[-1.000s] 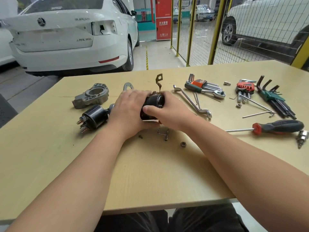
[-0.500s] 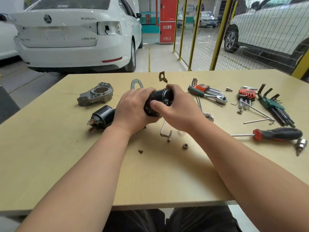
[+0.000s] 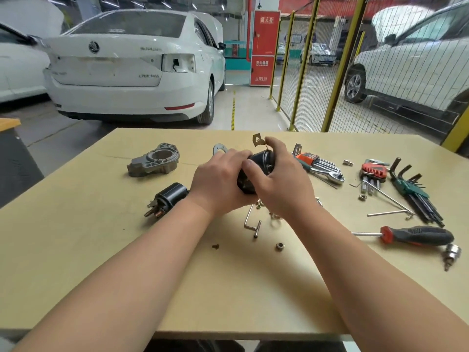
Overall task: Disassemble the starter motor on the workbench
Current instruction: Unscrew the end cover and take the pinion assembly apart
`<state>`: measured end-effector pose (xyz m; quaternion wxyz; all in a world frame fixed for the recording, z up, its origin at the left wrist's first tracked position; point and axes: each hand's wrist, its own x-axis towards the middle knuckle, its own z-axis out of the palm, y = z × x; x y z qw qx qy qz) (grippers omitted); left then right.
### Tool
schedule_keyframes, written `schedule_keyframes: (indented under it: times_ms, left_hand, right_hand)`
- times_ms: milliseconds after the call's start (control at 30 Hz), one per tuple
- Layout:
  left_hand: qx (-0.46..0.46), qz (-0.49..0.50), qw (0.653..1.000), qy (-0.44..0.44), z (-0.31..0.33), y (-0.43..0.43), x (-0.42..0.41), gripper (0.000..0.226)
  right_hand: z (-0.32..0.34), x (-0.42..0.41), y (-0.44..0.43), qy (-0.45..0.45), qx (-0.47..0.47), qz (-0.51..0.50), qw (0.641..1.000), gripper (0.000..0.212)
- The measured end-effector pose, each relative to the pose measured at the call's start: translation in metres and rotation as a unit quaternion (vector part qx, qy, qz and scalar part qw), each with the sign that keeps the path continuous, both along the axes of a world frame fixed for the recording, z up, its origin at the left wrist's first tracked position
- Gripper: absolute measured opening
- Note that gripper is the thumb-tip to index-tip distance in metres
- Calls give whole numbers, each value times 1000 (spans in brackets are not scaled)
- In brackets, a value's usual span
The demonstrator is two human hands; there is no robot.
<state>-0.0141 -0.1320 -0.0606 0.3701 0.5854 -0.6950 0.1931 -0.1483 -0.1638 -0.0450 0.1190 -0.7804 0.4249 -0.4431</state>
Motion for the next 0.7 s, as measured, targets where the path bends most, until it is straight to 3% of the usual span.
schedule_keyframes:
  times_ms: [200, 433, 700]
  left_hand:
    - [1, -21, 1000, 7, 8, -9, -8, 55]
    - [-25, -43, 999, 10, 6, -18, -19, 49]
    - [-5, -58, 998, -3, 5, -21, -23, 51]
  right_hand:
    - [9, -8, 1, -28, -34, -53, 998, 54]
    - [6, -19, 1, -36, -49, -71, 996, 49]
    - [2, -27, -10, -26, 11, -52, 998, 36]
